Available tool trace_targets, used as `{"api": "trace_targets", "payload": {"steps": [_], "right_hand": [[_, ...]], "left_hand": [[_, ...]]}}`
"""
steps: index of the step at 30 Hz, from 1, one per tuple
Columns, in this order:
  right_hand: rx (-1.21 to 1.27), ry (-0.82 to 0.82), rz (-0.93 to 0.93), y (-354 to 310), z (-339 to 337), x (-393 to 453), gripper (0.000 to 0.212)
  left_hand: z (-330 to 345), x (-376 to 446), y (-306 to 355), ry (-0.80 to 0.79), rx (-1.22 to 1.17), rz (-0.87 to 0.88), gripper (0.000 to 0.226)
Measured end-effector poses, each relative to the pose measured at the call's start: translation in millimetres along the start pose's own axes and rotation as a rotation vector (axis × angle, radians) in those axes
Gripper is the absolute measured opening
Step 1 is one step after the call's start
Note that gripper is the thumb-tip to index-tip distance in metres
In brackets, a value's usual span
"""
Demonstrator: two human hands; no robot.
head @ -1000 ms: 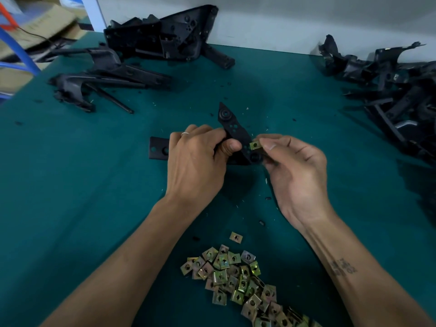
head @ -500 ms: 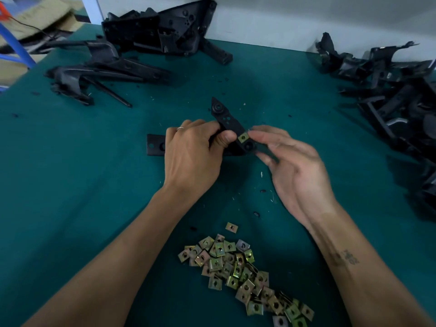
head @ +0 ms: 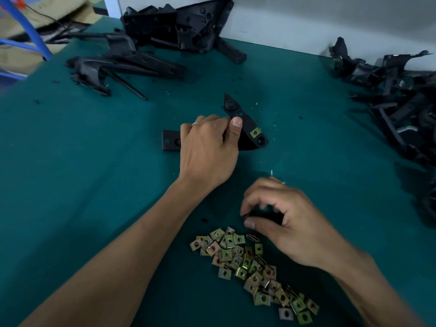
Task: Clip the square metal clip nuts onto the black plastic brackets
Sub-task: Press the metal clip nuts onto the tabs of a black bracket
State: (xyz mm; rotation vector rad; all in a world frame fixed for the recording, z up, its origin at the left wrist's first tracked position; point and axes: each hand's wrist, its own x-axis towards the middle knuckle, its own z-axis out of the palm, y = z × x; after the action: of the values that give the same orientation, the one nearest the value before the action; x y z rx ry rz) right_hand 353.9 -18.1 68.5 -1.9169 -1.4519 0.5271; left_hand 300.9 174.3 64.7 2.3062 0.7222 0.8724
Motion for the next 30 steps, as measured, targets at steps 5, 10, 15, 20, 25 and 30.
{"api": "trace_targets", "payload": {"steps": [5,10,15,20,25,30], "right_hand": [[0.702,0.343,0.118,11,-15,7,0.012],[1.274,0.661,0.183,26,-39,31,0.010],[1.393,0.739,0.165,33,-44,53,0.012],[1.176,0.659,0.139,32,-34,58,0.014],[1.129,0.659,0.132,27,-31,62,0.028],[1.126,0.647,0.118,18,-25,63,0.014]], "left_hand": [[1,-1,0,-0.005,-0.014,0.026,0.051],[3,-3,1,-0.062,-0.016,0.092,0.049],[3,-4,0,-0.098,-0.023,0.132,0.046],[4,-7,3,-0.111,-0.007,0.203,0.042],[6,-8,3,-0.102,0.012,0.254,0.039],[6,-8,4,-0.091,0.044,0.283,0.038]]}}
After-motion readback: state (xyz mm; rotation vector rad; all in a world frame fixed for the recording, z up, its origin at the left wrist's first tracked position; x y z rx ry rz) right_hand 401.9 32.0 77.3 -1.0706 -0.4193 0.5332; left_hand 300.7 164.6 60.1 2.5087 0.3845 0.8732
